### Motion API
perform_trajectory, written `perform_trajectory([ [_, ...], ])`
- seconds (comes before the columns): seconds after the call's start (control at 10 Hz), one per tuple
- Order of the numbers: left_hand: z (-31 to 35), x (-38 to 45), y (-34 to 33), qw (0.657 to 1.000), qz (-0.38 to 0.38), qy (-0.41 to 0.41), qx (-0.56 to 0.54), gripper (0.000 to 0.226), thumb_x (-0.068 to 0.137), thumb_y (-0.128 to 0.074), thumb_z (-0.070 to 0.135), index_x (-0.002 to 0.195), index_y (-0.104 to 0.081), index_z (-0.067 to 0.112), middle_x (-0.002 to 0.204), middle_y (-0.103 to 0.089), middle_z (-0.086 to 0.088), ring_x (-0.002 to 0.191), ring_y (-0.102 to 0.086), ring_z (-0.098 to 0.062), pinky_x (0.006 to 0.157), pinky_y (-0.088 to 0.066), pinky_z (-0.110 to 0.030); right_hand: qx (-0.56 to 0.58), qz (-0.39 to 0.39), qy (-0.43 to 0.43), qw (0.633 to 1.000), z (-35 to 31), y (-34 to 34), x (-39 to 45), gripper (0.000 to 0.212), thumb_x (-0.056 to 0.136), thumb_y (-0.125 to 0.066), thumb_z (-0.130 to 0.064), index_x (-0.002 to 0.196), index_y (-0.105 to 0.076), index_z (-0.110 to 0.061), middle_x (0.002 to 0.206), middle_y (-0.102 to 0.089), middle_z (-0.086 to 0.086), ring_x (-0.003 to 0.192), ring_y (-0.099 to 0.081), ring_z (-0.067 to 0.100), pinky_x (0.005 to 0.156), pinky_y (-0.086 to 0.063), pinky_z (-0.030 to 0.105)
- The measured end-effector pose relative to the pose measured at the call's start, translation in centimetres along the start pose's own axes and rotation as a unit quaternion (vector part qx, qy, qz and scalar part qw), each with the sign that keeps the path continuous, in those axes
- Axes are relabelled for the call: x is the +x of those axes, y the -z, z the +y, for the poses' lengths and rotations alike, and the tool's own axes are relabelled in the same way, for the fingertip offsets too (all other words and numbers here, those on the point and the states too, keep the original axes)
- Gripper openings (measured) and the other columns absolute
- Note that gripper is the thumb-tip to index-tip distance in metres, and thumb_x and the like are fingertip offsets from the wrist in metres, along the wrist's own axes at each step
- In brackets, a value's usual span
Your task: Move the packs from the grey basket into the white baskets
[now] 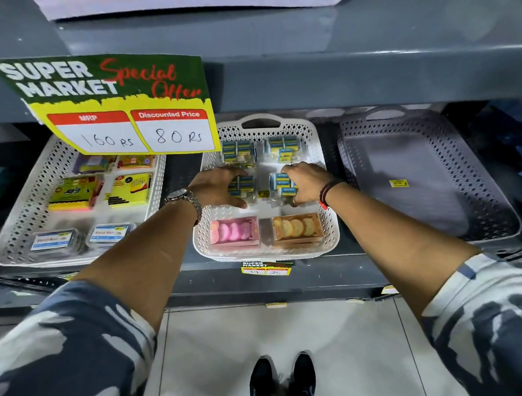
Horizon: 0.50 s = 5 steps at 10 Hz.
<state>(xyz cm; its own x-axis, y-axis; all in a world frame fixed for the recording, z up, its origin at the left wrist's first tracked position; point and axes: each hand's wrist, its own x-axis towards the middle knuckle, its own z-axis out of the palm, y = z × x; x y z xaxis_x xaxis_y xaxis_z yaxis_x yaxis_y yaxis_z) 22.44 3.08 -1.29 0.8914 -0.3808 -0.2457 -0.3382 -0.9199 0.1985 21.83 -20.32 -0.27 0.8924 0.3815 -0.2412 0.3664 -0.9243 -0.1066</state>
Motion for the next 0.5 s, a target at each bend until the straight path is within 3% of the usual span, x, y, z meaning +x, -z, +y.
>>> perform_trajectory([
  [0.2,0.3,-0.3,0.1,1.0,-0.003,0.005,-0.005,0.082,0.068,-0.073,0.059,0.138,-0.04,0.033,0.136,-0.056,-0.001,0.11,-0.06,-0.026,0.089,-0.051,-0.036,-0.011,0.002,-0.008,1.0,0.0,-0.3,0.0,0.065,0.063,-0.084,-0.024,0.117,-0.052,-0.006,0.108,-0.065,0.016,0.094,-0.065,0.032,0.072,-0.05,0.033],
  [0.3,0.6,-0.8,0.1,1.0,-0.003,0.01,-0.013,0.085,0.068,-0.073,0.059,0.141,-0.036,0.032,0.139,-0.054,-0.002,0.113,-0.059,-0.027,0.091,-0.049,-0.035,-0.003,-0.027,-0.01,1.0,-0.2,-0.1,-0.1,0.074,0.068,-0.082,-0.022,0.129,-0.044,-0.008,0.115,-0.063,0.016,0.1,-0.063,0.032,0.078,-0.052,0.036],
  [0.4,1.4,-1.9,-0.2,0.997,0.057,-0.004,-0.043,0.084,0.074,-0.069,0.057,0.144,-0.033,0.029,0.146,-0.048,-0.003,0.115,-0.058,-0.03,0.093,-0.047,-0.036,0.017,-0.044,0.0,0.999,0.1,-0.2,-0.8,0.092,0.072,-0.08,-0.025,0.146,-0.026,-0.011,0.144,-0.043,0.019,0.134,-0.041,0.033,0.108,-0.04,0.043],
  [0.5,3.1,-3.5,-0.5,0.988,0.147,-0.015,-0.035,0.068,0.088,-0.056,0.049,0.145,-0.034,0.02,0.149,-0.044,-0.006,0.123,-0.052,-0.033,0.101,-0.042,-0.04,0.012,-0.039,0.016,0.999,0.6,0.3,-2.8,0.09,0.083,-0.07,-0.029,0.151,-0.013,-0.011,0.16,-0.014,0.013,0.149,-0.008,0.028,0.121,-0.012,0.039],
])
